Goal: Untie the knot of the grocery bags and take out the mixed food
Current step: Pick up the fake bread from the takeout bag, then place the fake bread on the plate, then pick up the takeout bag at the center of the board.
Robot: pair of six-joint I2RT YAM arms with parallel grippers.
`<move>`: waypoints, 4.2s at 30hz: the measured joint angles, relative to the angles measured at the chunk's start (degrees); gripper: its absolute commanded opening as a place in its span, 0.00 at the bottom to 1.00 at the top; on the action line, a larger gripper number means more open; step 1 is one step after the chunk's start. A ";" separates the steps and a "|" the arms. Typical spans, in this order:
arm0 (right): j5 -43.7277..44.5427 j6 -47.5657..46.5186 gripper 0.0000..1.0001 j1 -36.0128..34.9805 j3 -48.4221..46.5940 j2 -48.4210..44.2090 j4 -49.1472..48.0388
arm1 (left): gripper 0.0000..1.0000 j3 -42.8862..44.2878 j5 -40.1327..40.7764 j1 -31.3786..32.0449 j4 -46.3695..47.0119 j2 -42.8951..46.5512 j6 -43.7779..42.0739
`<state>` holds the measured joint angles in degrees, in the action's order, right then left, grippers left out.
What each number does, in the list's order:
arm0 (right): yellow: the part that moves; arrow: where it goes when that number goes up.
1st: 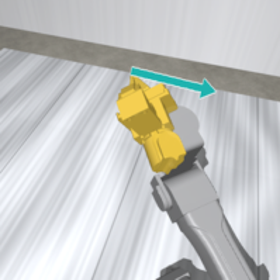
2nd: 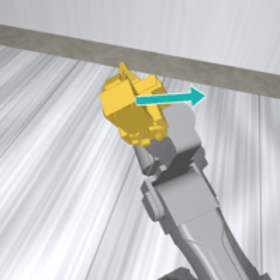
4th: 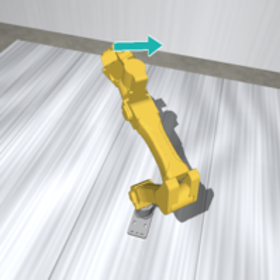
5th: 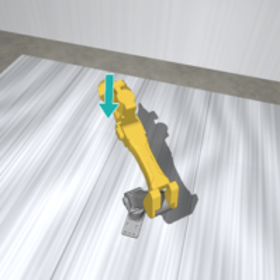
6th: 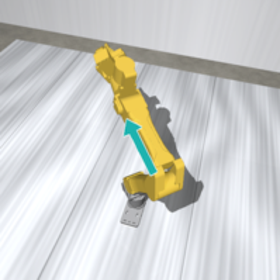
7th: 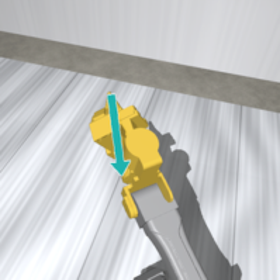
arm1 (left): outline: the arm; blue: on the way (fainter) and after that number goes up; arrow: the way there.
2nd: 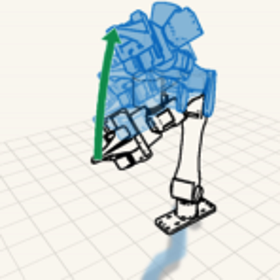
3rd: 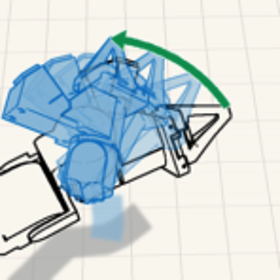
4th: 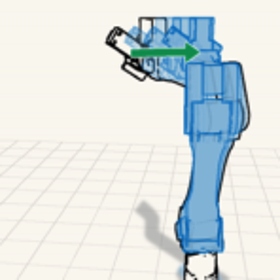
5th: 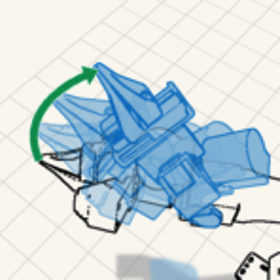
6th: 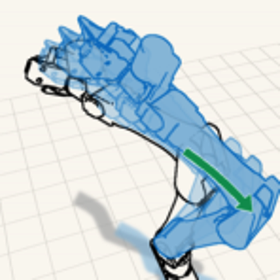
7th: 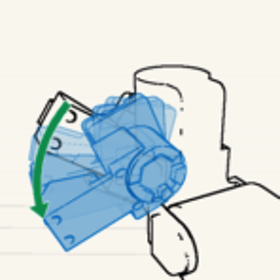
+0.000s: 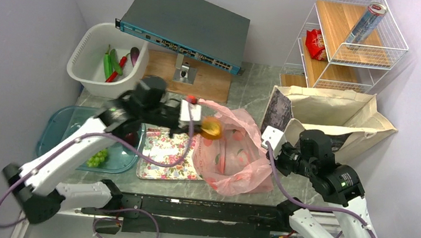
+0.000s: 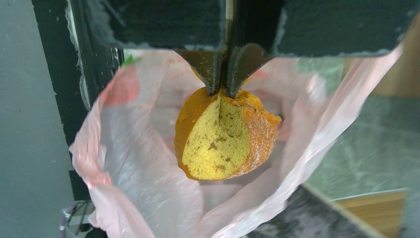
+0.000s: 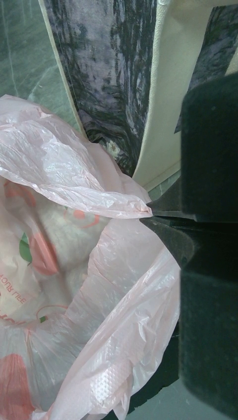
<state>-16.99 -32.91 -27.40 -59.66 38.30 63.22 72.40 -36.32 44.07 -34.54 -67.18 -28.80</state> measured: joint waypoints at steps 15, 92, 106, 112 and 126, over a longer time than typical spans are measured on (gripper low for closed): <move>0.52 0.13 0.00 0.00 2.86 -1.22 -2.86 | 0.00 -17.29 1.68 -32.20 -18.21 22.53 -6.67; 3.63 1.64 0.87 -2.45 -3.61 14.16 0.74 | 0.00 -19.06 8.81 -18.86 -7.72 -2.45 -36.54; -3.13 -7.61 0.87 -2.45 9.07 26.73 -4.37 | 0.00 -23.37 11.72 -18.86 -3.74 -1.49 -36.33; -4.17 -10.25 0.14 -2.43 11.74 34.23 -5.88 | 0.00 -26.10 13.81 -18.86 -2.27 -0.31 -36.22; -3.13 -17.75 0.00 17.81 12.72 23.08 -3.63 | 0.00 -22.91 8.74 -32.02 -0.96 3.96 -33.27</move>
<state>-20.12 -50.65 -9.58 -46.94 61.39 59.59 49.50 -27.57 12.05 -35.51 -63.22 -62.06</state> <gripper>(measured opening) 0.007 0.009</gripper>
